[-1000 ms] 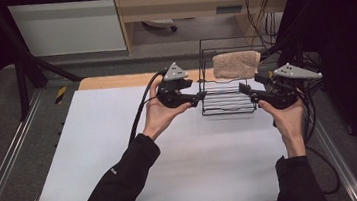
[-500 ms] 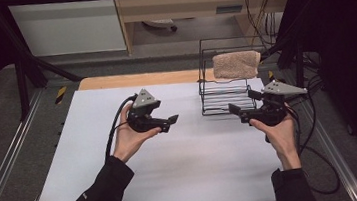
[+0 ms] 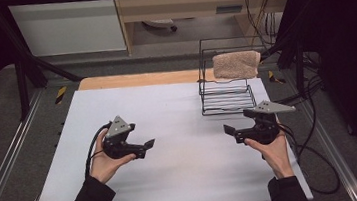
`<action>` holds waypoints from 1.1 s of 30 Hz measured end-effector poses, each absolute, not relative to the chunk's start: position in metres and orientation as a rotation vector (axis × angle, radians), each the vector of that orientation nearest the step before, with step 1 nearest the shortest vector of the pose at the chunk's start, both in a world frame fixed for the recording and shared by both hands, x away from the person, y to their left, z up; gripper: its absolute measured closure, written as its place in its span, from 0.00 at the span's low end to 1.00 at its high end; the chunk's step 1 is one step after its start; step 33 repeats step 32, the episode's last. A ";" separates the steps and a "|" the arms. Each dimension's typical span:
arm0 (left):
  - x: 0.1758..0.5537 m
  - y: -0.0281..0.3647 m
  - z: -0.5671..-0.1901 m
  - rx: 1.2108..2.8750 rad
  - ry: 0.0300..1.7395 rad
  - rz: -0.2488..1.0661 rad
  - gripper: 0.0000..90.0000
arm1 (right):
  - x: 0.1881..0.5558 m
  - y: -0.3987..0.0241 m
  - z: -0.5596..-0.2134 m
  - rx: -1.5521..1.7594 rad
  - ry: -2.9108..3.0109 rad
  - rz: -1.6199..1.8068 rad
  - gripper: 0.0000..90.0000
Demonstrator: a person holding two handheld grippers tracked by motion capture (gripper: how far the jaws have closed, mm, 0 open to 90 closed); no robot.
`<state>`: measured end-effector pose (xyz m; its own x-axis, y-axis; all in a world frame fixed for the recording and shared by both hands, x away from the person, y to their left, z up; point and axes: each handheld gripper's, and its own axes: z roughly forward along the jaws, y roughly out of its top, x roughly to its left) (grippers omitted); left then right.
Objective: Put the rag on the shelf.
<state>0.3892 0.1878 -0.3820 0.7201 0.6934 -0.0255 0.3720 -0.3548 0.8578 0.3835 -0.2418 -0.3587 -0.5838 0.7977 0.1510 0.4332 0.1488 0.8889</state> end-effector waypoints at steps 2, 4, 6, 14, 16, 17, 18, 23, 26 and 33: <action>0.385 0.197 -0.390 1.982 0.834 0.426 0.11 | 0.381 -0.243 -0.368 1.200 2.094 1.427 0.02; 0.381 0.207 -0.399 1.975 0.851 0.418 0.11 | 0.379 -0.244 -0.380 1.214 2.115 1.423 0.01; 0.377 0.215 -0.405 1.975 0.866 0.415 0.11 | 0.376 -0.245 -0.389 1.219 2.136 1.409 0.01; 0.363 0.244 -0.425 1.996 0.896 0.413 0.11 | 0.364 -0.256 -0.419 1.225 2.202 1.404 0.01; 0.360 0.250 -0.428 2.003 0.900 0.414 0.11 | 0.361 -0.259 -0.424 1.223 2.216 1.396 0.00; 0.359 0.252 -0.429 2.003 0.901 0.413 0.11 | 0.360 -0.261 -0.426 1.223 2.223 1.390 0.00; 0.357 0.254 -0.430 2.002 0.904 0.411 0.11 | 0.359 -0.262 -0.428 1.216 2.230 1.386 0.00; 0.352 0.263 -0.436 2.002 0.913 0.406 0.10 | 0.353 -0.267 -0.437 1.219 2.242 1.390 0.00; 0.351 0.267 -0.439 2.003 0.921 0.406 0.10 | 0.351 -0.269 -0.442 1.238 2.248 1.375 0.01; 0.350 0.272 -0.441 1.998 0.932 0.407 0.10 | 0.351 -0.269 -0.445 1.236 2.258 1.349 0.00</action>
